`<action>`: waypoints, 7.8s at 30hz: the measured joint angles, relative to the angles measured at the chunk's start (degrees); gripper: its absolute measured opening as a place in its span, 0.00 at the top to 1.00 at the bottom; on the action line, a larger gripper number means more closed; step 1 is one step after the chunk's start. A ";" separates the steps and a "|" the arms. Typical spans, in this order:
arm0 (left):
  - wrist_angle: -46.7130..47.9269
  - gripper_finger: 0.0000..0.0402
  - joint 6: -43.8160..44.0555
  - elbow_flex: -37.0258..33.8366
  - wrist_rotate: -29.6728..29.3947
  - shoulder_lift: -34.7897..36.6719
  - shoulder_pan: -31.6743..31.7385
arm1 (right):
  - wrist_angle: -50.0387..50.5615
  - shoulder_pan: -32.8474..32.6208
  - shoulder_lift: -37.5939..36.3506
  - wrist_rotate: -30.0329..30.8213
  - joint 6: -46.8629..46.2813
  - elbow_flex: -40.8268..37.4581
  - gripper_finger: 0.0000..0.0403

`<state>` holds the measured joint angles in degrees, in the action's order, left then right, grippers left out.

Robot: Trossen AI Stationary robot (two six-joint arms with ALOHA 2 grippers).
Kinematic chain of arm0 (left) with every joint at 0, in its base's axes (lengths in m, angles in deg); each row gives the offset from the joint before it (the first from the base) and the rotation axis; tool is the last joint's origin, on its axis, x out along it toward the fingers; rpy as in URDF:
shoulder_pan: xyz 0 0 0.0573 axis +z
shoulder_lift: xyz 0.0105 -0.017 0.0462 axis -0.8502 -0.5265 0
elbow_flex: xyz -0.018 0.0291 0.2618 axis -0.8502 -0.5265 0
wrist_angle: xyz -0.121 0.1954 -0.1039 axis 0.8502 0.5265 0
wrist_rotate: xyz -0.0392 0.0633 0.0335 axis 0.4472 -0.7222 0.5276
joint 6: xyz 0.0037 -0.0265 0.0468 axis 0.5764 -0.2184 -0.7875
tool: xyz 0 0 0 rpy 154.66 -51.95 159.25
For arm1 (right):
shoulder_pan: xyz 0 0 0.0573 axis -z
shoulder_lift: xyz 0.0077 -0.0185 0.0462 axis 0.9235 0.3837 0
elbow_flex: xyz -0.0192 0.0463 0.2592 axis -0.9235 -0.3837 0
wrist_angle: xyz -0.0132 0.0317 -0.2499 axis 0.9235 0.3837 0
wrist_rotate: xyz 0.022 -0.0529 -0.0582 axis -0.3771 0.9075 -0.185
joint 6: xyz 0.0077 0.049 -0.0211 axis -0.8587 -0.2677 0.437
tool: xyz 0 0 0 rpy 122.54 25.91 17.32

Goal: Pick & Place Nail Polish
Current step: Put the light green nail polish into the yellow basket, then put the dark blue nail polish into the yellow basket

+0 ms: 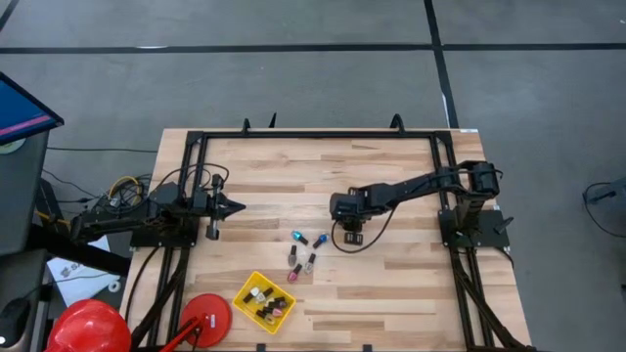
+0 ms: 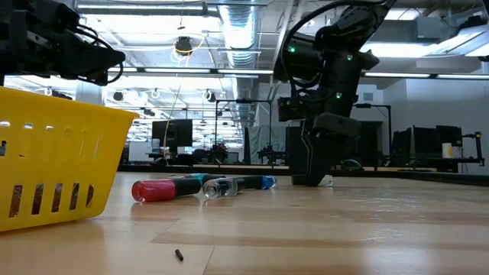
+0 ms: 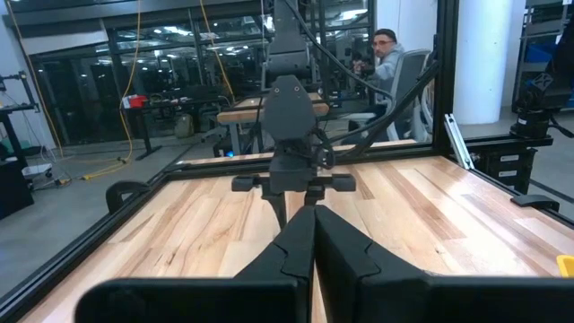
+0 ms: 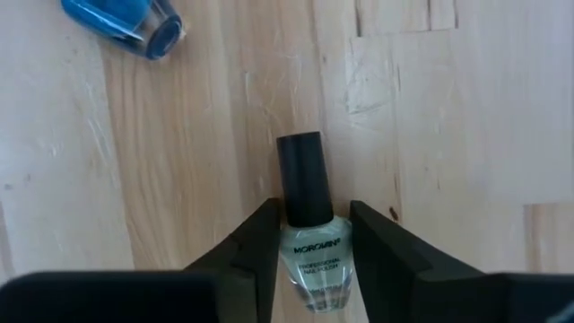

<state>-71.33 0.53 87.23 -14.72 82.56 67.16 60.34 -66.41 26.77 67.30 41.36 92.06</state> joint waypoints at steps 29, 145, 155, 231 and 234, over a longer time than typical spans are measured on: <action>0.00 1.00 0.00 0.00 0.00 0.00 -0.01 | -15.48 -11.25 0.94 0.63 8.00 20.15 0.74; -0.39 1.00 0.00 0.00 0.00 0.00 -0.02 | 28.44 -8.73 25.43 1.30 20.01 41.21 0.38; -0.39 1.00 0.00 0.00 0.01 0.00 -0.01 | 27.86 -7.40 25.65 -1.88 20.13 40.74 0.63; -0.39 1.00 0.00 0.00 0.00 0.00 -0.01 | -26.03 -20.81 26.94 -5.40 16.01 40.63 0.71; -0.39 1.00 0.00 0.00 0.00 0.00 -0.02 | -26.25 -20.85 27.00 -5.40 15.84 40.70 0.71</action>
<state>-71.72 0.53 87.23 -14.72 82.56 67.14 34.08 -87.26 53.78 61.90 57.20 132.76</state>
